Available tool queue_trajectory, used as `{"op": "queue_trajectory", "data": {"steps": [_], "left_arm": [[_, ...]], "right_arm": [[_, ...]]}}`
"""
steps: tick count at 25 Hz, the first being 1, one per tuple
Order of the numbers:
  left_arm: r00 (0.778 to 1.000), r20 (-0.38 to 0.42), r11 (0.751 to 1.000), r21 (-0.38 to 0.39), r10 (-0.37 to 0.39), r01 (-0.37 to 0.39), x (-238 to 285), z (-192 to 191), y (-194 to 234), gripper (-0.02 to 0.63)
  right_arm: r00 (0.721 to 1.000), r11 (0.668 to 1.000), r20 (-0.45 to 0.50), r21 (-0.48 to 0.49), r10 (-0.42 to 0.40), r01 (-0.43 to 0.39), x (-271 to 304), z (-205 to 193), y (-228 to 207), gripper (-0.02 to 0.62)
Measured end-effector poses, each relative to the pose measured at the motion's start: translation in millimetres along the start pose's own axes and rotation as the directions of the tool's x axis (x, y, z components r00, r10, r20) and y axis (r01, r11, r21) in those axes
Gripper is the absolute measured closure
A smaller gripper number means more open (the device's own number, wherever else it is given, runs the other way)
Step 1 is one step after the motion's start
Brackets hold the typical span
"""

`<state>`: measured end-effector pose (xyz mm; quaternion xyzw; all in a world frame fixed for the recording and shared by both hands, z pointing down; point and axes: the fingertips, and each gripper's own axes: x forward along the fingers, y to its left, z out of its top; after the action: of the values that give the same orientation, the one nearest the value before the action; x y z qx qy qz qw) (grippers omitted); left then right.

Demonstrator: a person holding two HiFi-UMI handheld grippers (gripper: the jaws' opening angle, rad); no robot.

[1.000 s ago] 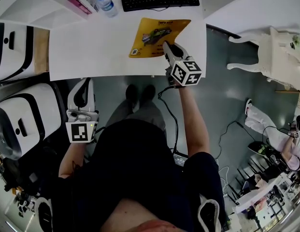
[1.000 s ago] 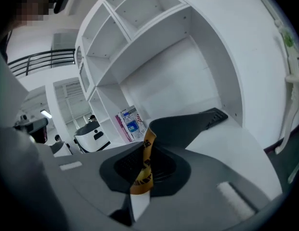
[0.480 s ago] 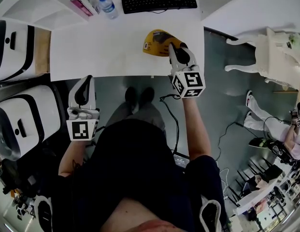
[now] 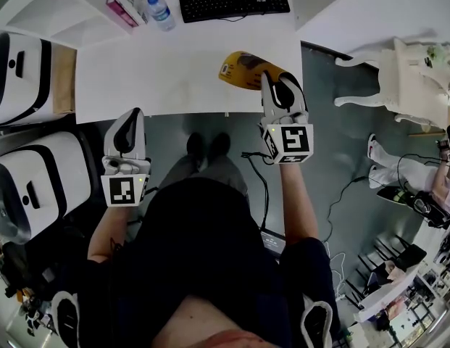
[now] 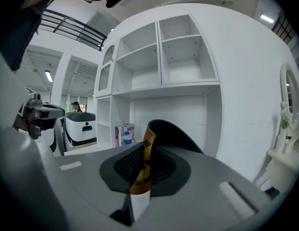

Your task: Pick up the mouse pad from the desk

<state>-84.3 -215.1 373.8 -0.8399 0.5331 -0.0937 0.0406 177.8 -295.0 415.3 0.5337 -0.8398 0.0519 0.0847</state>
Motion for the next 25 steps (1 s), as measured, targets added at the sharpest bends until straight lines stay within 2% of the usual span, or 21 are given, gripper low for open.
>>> {"op": "queue_trajectory", "data": {"steps": [14, 21, 25], "left_arm": [[0.998, 0.055, 1.0, -0.012, -0.011, 0.011, 7.2, 14.6, -0.8, 0.605], [0.997, 0.068, 1.0, 0.013, -0.024, 0.023, 8.6, 19.7, -1.6, 0.605], [0.996, 0.089, 1.0, -0.005, -0.026, 0.027, 10.1, 26.1, -3.6, 0.606]], "right_arm": [[0.997, 0.997, 0.059, -0.043, -0.059, 0.061, -66.5, 44.2, 17.3, 0.577], [0.992, 0.992, 0.064, -0.065, -0.109, 0.113, -94.5, 54.1, 20.2, 0.575], [0.989, 0.987, 0.06, -0.069, -0.138, 0.142, -108.6, 56.0, 21.7, 0.577]]}}
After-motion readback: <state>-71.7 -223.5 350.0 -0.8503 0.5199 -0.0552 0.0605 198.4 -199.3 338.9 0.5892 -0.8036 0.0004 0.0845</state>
